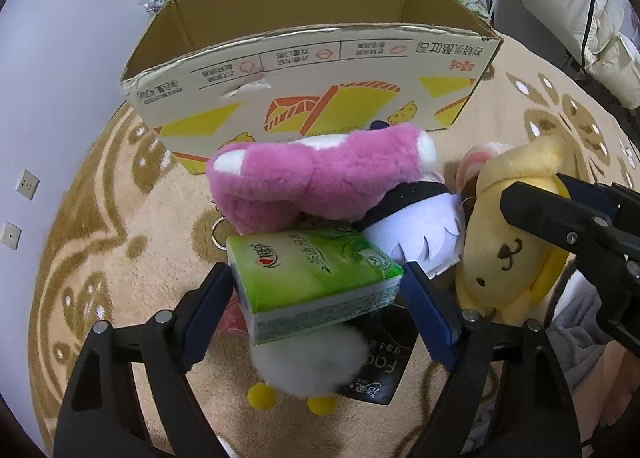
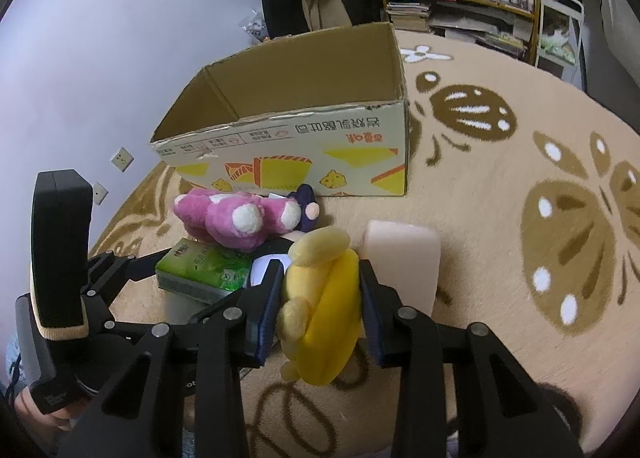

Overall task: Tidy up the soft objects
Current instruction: 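Grasp the green tissue pack with the left tool while the right tool grasps the yellow dog plush, then lift the tissue pack and yellow plush with both tools over the cardboard box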

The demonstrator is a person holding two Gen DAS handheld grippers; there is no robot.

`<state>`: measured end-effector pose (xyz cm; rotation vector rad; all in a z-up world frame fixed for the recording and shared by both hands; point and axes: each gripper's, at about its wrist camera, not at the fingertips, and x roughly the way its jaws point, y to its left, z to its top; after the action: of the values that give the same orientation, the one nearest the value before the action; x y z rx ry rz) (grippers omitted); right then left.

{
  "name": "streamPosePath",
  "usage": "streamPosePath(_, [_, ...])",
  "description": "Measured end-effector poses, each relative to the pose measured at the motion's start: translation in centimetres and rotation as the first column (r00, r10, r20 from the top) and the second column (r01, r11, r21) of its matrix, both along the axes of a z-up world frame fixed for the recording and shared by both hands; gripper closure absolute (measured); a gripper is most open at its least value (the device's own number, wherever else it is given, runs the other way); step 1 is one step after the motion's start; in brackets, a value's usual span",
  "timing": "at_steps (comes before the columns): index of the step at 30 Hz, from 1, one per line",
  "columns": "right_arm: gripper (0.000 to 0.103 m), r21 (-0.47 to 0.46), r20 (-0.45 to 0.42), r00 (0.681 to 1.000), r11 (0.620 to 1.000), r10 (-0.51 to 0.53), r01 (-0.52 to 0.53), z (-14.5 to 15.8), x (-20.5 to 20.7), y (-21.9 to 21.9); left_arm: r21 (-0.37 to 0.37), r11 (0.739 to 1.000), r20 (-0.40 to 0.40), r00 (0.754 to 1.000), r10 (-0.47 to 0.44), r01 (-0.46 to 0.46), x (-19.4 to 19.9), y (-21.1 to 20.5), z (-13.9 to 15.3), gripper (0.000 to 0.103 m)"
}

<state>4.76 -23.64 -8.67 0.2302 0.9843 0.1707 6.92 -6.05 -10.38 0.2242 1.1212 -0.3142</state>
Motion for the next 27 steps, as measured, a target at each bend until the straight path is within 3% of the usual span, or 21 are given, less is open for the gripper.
streamPosePath(14, [0.065, -0.003, 0.052, 0.999, 1.000, -0.003, 0.004, 0.9, -0.7, -0.1, -0.030, 0.995, 0.079, 0.992, 0.096, -0.094, -0.4, 2.0, 2.2, 0.019])
streamPosePath(27, [0.065, -0.001, 0.105, 0.994, 1.000, 0.000, 0.000, 1.9, -1.6, -0.1, -0.064, 0.987, 0.204, 0.966, 0.159, -0.149, -1.8, 3.3, 5.0, 0.020])
